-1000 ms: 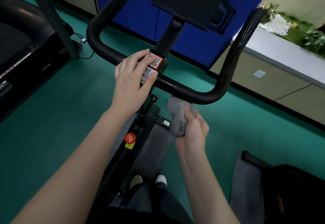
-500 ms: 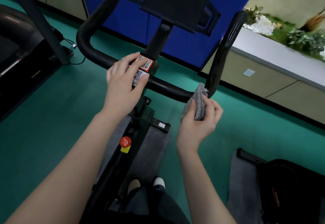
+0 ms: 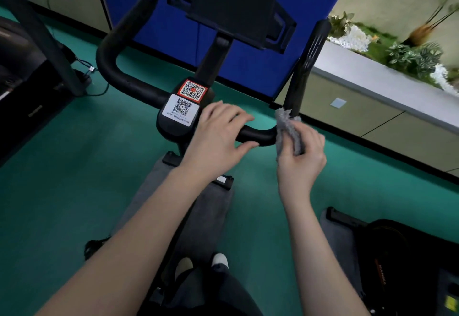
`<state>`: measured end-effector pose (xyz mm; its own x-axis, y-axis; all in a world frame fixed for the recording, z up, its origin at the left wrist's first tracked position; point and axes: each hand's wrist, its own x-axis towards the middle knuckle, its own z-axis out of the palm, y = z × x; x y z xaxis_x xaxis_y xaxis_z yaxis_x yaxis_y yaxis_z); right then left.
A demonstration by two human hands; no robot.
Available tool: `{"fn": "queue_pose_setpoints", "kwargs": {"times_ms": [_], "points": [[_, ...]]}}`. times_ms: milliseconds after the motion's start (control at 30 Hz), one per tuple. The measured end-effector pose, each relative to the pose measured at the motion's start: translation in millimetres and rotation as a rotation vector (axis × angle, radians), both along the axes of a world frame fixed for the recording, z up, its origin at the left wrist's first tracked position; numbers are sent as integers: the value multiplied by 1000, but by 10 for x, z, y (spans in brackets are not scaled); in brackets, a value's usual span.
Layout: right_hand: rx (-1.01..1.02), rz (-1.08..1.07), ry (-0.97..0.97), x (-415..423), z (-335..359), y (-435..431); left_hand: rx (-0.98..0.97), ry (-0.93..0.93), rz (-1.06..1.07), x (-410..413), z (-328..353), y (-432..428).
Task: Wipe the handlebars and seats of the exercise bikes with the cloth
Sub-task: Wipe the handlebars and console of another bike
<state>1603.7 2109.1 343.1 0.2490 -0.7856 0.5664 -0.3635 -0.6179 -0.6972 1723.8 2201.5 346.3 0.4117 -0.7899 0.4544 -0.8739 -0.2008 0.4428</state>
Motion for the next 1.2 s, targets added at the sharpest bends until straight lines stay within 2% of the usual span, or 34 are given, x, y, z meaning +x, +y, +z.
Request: {"fn": "queue_pose_setpoints", "kwargs": {"times_ms": [100, 167, 267, 367, 467, 600, 667, 767, 867, 933, 1000, 1100, 1200], "points": [[64, 12, 37, -25, 163, -229, 43, 100, 13, 12, -68, -61], [46, 141, 128, -7, 295, -321, 24, 138, 17, 29, -93, -88], [26, 397, 369, 126, 492, -390, -23, 184, 27, 39, -102, -103], [35, 585, 742, 310, 625, -458, -44, 207, 25, 36, -104, -101], [-31, 639, 1031, 416, 710, -551, -61, 232, 4, 41, -105, -85], [-133, 567, 1150, 470, 785, -668, -80, 255, -15, 56, -103, -75], [-153, 529, 1074, 461, 762, -665, -87, 259, -12, 58, -109, -80], [-59, 580, 897, 385, 683, -519, -84, 259, -8, 60, -116, -88], [-78, 591, 887, 330, 595, -521, -75, 268, -10, 53, -101, -83], [-126, 520, 854, 312, 564, -612, -72, 274, -11, 53, -83, -72], [-140, 417, 668, 261, 513, -651, -63, 277, -7, 49, -65, -67], [-97, 124, 216, 105, 335, -552, -44, 260, 18, 22, -57, -83], [92, -152, -130, -11, 64, -309, -58, 206, 80, -58, -31, -150]]}}
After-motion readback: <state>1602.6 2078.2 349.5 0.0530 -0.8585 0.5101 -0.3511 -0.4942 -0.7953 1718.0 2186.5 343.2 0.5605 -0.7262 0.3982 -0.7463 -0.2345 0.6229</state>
